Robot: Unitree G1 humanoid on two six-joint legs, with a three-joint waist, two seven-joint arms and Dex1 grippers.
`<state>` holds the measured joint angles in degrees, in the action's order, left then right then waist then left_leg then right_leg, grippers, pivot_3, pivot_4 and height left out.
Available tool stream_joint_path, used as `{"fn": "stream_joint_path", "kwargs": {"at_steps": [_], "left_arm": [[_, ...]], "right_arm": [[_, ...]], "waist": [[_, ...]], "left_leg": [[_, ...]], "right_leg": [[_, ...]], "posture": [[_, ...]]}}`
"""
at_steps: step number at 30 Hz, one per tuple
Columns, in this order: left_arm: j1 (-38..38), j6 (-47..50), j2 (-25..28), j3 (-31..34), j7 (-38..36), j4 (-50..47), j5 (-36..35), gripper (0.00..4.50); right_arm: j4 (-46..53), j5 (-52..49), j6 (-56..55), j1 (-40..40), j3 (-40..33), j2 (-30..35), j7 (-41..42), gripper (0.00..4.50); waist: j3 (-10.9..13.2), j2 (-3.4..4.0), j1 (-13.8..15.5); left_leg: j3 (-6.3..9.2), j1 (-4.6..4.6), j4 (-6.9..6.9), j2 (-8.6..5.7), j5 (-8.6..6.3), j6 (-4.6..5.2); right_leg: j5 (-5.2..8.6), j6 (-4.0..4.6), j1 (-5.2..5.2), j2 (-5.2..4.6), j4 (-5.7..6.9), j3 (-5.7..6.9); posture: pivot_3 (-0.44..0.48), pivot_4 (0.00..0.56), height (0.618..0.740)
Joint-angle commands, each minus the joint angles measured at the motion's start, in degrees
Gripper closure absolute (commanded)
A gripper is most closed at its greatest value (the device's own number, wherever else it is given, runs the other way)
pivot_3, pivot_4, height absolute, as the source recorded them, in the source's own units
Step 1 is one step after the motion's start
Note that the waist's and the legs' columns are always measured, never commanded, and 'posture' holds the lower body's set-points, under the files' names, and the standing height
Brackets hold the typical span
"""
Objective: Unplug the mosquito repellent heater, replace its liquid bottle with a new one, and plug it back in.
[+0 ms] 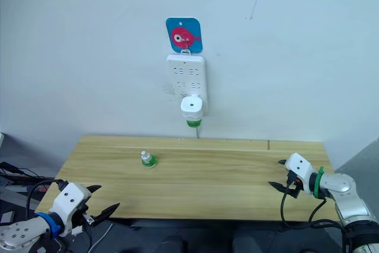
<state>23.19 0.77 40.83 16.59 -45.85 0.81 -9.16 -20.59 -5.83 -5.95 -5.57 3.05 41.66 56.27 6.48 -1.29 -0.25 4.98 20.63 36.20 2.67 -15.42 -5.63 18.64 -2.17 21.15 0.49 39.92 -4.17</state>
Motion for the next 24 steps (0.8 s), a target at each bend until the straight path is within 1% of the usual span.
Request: {"fn": "stream_joint_path", "kwargs": {"at_steps": [1, 4, 10, 16, 18, 24], "left_arm": [[-0.2, -0.4, 0.4, 0.7, -1.0, -0.1, -1.5, 0.0], [-1.0, -0.9, 0.5, 0.7, -1.7, 0.8, -1.6, 0.0], [-1.6, -2.8, 0.7, 1.0, -5.8, 1.6, -4.1, 0.0], [-2.4, -1.8, 0.7, 2.1, -7.5, 2.8, -6.6, 0.0], [-2.5, -1.5, 1.0, 2.4, -9.2, 3.3, -8.2, 0.0], [-1.7, -3.1, 1.4, 3.3, -8.6, 6.2, -6.9, 0.0]], "right_arm": [[1.2, -1.2, -0.6, -0.2, -1.7, 0.9, 1.0, 0.04], [1.1, -1.3, -0.6, 0.1, -1.7, 0.9, 1.5, 0.04], [0.5, -1.1, -0.7, -0.1, -1.9, 0.8, 1.5, 0.04], [1.5, -1.3, -0.4, 0.4, -2.1, 0.7, 1.1, 0.04], [1.9, -1.3, -0.3, 0.8, -2.3, 0.7, 1.0, 0.04], [3.9, -1.3, 0.3, 2.6, -2.9, 0.8, 0.7, 0.04]], "waist": [[0.0, 0.0, 0.0], [0.0, 0.0, 0.1], [0.0, 0.01, 0.1], [0.0, 0.04, 0.1], [0.1, 0.07, 0.1], [0.2, 0.19, -0.1]], "left_leg": [[0.0, 0.0, 0.0, 0.0, 0.0, 0.0], [0.0, 0.0, 0.0, 0.0, 0.0, 0.0], [-0.01, -0.01, 0.01, 0.0, 0.0, 0.0], [0.0, -0.01, 0.01, 0.0, 0.0, 0.0], [0.0, -0.01, 0.01, 0.0, 0.0, 0.0], [-0.01, -0.01, 0.01, 0.0, 0.0, 0.01]], "right_leg": [[0.0, 0.0, 0.0, 0.0, 0.0, 0.0], [0.0, 0.0, 0.0, 0.0, 0.0, 0.01], [0.0, 0.0, 0.0, 0.0, 0.01, 0.0], [0.0, 0.0, 0.0, 0.01, 0.02, 0.0], [0.0, 0.0, 0.0, 0.01, 0.02, 0.0], [0.01, 0.01, 0.0, 0.02, 0.01, -0.01]], "posture": [[0.111, 0.073, 0.725], [0.11, 0.074, 0.725], [0.103, 0.084, 0.725], [0.092, 0.095, 0.725], [0.089, 0.099, 0.725], [0.078, 0.114, 0.725]]}}
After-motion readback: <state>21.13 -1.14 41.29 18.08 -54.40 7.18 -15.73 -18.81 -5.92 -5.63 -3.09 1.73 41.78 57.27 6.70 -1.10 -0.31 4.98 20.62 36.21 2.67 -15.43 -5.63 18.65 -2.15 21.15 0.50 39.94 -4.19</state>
